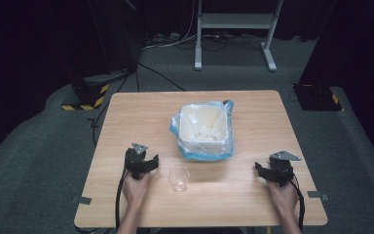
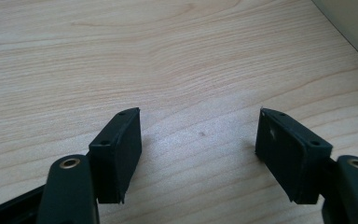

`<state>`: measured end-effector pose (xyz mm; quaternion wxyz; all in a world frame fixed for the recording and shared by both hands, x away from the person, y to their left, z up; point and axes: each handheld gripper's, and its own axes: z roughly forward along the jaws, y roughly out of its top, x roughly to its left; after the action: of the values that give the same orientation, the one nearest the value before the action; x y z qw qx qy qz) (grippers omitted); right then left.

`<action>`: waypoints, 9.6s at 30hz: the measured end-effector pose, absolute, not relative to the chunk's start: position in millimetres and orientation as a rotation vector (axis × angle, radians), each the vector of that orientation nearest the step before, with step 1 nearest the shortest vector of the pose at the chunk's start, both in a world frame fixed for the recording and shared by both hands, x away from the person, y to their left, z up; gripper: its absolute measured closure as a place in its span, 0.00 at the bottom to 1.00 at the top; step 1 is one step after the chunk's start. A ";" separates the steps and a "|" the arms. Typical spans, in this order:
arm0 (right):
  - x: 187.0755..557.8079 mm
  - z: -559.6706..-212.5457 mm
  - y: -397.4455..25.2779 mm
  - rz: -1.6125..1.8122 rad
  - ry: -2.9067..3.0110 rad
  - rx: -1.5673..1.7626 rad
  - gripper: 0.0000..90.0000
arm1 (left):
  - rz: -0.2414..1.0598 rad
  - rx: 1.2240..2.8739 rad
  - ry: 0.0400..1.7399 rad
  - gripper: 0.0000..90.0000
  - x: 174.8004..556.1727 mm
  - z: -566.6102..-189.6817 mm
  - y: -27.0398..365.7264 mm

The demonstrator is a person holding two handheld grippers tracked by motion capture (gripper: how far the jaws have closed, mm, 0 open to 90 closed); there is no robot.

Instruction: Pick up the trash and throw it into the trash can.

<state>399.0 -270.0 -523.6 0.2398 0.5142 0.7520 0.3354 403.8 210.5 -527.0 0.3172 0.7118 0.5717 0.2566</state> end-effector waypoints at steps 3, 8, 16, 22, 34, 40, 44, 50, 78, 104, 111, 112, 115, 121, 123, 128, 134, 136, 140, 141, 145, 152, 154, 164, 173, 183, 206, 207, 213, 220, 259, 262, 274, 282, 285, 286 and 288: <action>399.0 -523.6 -270.0 0.918 2.058 1.408 0.39 | 0.677 1.866 1.512 0.34 404.1 -527.1 209.4; 399.5 -523.6 -269.8 0.919 2.059 1.408 0.38 | 0.676 1.872 1.506 0.33 404.3 -527.1 209.4; 399.5 -523.5 -269.8 0.919 2.059 1.408 0.38 | 0.649 1.905 1.456 0.30 406.2 -527.2 211.0; 399.1 -523.6 -269.6 0.917 2.057 1.409 0.38 | 0.611 1.900 1.466 0.34 403.0 -523.7 213.0; 398.4 -523.7 -269.7 0.918 2.055 1.410 0.38 | 0.604 1.841 1.415 0.39 387.0 -502.1 227.1; 398.2 -523.6 -269.6 0.919 2.055 1.412 0.38 | 0.580 1.828 1.372 0.39 378.4 -493.9 227.9; 398.1 -523.6 -269.7 0.919 2.055 1.412 0.38 | 0.575 1.825 1.343 0.40 374.1 -489.6 227.2; 397.9 -523.6 -269.8 0.919 2.056 1.410 0.37 | 0.539 1.811 1.316 0.39 368.6 -484.0 227.6; 397.7 -523.6 -269.9 0.916 2.057 1.410 0.37 | 0.385 1.778 1.167 0.46 339.3 -450.1 219.2; 397.4 -523.6 -269.9 0.914 2.056 1.410 0.37 | 0.335 1.909 1.031 0.69 341.5 -445.2 177.9; 397.3 -523.6 -270.0 0.914 2.057 1.409 0.37 | 0.308 1.942 1.017 0.81 344.9 -448.5 170.1; 397.3 -523.6 -270.0 0.914 2.057 1.409 0.37 | 0.308 1.950 1.016 0.81 345.4 -449.1 169.1; 397.3 -523.6 -270.0 0.913 2.057 1.409 0.37 | 0.304 1.966 1.004 0.88 346.2 -450.4 166.1; 397.4 -523.6 -270.0 0.914 2.057 1.409 0.37 | 0.315 1.975 0.975 0.96 345.5 -450.3 163.9; 397.4 -523.5 -270.0 0.914 2.057 1.409 0.37 | 0.311 1.978 0.965 0.96 344.8 -450.1 162.6; 397.4 -523.6 -270.0 0.916 2.057 1.409 0.37 | 0.316 1.995 0.943 0.96 345.3 -446.9 160.7; 397.4 -523.6 -269.9 0.914 2.057 1.409 0.37 | 0.321 1.985 0.934 0.97 347.4 -438.7 160.6; 397.3 -523.5 -269.9 0.915 2.056 1.410 0.37 | 0.322 1.976 0.932 0.97 348.4 -436.2 161.4; 397.4 -523.6 -269.9 0.915 2.056 1.409 0.37 | 0.333 1.970 0.933 0.97 350.2 -431.0 163.4; 397.4 -523.6 -269.9 0.915 2.057 1.410 0.37 | 0.328 1.965 0.933 0.97 350.6 -429.6 164.1; 397.4 -523.6 -270.0 0.914 2.057 1.409 0.37 | 0.304 1.950 0.934 0.97 353.6 -423.9 167.7; 397.4 -523.6 -270.0 0.914 2.057 1.409 0.37 | 0.306 1.945 0.921 0.97 359.3 -407.8 172.8; 397.4 -523.6 -270.0 0.914 2.057 1.409 0.37 | 0.304 1.939 0.920 0.97 360.1 -404.9 173.2; 397.4 -523.5 -270.0 0.915 2.057 1.409 0.37 | 0.308 1.892 0.906 0.97 367.3 -379.1 180.5; 397.4 -523.6 -270.0 0.914 2.057 1.408 0.37 | 0.284 1.846 0.906 0.97 376.9 -359.9 187.9; 397.3 -523.6 -270.0 0.914 2.057 1.409 0.37 | 0.289 1.824 0.897 0.97 384.1 -338.5 192.3; 397.3 -523.6 -270.0 0.914 2.057 1.409 0.37 | 0.288 1.768 0.894 0.96 414.4 -309.9 187.0; 397.3 -523.6 -269.9 0.914 2.057 1.410 0.37 | 0.289 1.768 0.895 0.96 415.6 -309.5 186.7; 397.3 -523.6 -270.0 0.914 2.057 1.410 0.37 | 0.295 1.767 0.904 0.96 427.0 -306.2 180.4; 397.3 -523.6 -270.0 0.914 2.057 1.409 0.37 | 0.320 1.792 0.910 0.96 440.7 -303.3 169.1; 397.3 -523.5 -270.0 0.913 2.057 1.409 0.37 | 0.345 1.878 0.949 0.96 485.3 -355.1 121.3; 397.3 -523.6 -270.0 0.913 2.057 1.408 0.37 | 0.335 1.875 0.960 0.96 487.3 -360.0 120.5; 397.3 -523.5 -270.0 0.913 2.057 1.409 0.37 | 0.330 1.909 0.995 0.86 490.7 -372.7 117.7; 397.3 -523.6 -270.0 0.913 2.057 1.408 0.37 | 0.387 1.910 1.004 0.72 480.4 -370.1 122.1; 397.3 -523.6 -270.0 0.913 2.057 1.408 0.37 | 0.390 1.898 1.009 0.68 475.9 -368.5 126.7; 397.3 -523.5 -270.0 0.913 2.057 1.409 0.37 | 0.392 1.892 1.009 0.67 474.0 -368.1 128.6; 397.3 -523.6 -270.0 0.915 2.058 1.408 0.37 | 0.394 1.885 1.011 0.65 471.9 -367.7 130.6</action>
<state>397.3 -270.0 -523.6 0.2406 0.5146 0.7520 0.3343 471.9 130.6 -367.7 0.4646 0.7675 0.4117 0.1603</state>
